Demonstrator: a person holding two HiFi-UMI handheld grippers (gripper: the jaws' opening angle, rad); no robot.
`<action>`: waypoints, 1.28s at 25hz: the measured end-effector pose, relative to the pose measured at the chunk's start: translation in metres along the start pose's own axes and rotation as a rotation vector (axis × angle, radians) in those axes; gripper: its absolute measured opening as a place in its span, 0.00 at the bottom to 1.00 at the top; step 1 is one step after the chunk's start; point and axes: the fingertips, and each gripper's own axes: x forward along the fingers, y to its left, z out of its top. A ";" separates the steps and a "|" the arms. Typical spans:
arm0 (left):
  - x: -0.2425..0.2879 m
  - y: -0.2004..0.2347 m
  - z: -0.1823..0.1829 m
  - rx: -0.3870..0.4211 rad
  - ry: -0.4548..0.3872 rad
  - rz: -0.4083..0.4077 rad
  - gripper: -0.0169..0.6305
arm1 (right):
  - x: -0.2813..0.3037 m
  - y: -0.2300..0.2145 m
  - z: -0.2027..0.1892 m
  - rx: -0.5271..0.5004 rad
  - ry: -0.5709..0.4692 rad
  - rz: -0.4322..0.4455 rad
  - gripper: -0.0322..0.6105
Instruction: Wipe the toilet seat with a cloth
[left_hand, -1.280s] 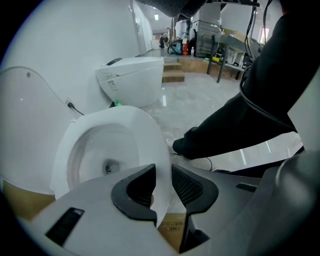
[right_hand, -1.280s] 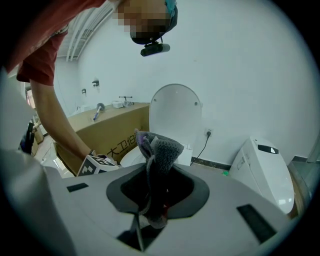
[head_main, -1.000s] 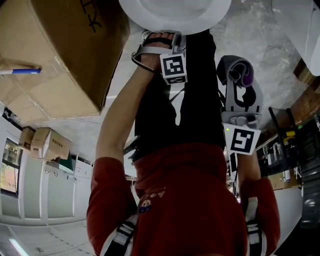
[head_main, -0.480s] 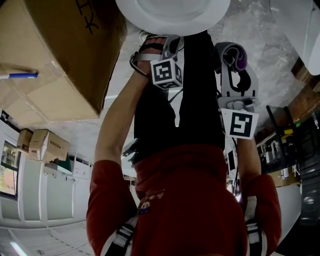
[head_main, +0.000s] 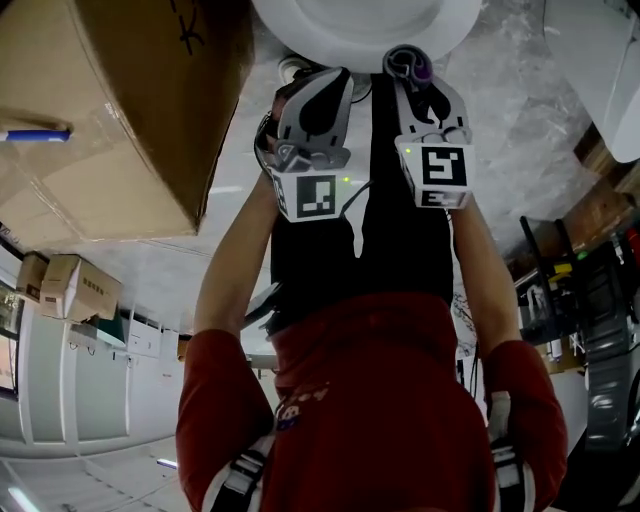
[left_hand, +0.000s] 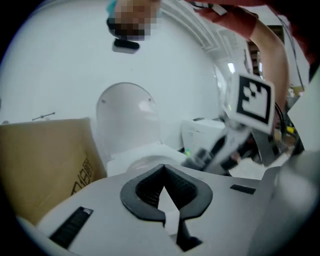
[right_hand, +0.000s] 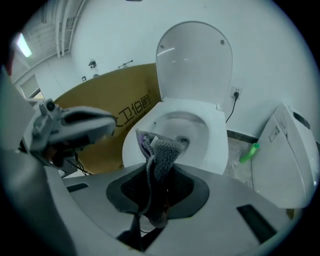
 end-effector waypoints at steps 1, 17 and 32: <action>-0.003 0.011 0.007 -0.040 -0.017 0.030 0.05 | 0.012 0.005 -0.004 0.009 0.019 0.007 0.16; -0.015 0.092 0.060 -0.260 -0.205 0.277 0.05 | 0.060 0.024 -0.030 -0.174 0.048 0.019 0.16; 0.034 0.063 0.088 -0.311 -0.200 0.200 0.05 | 0.041 -0.062 -0.039 -0.266 0.036 -0.015 0.16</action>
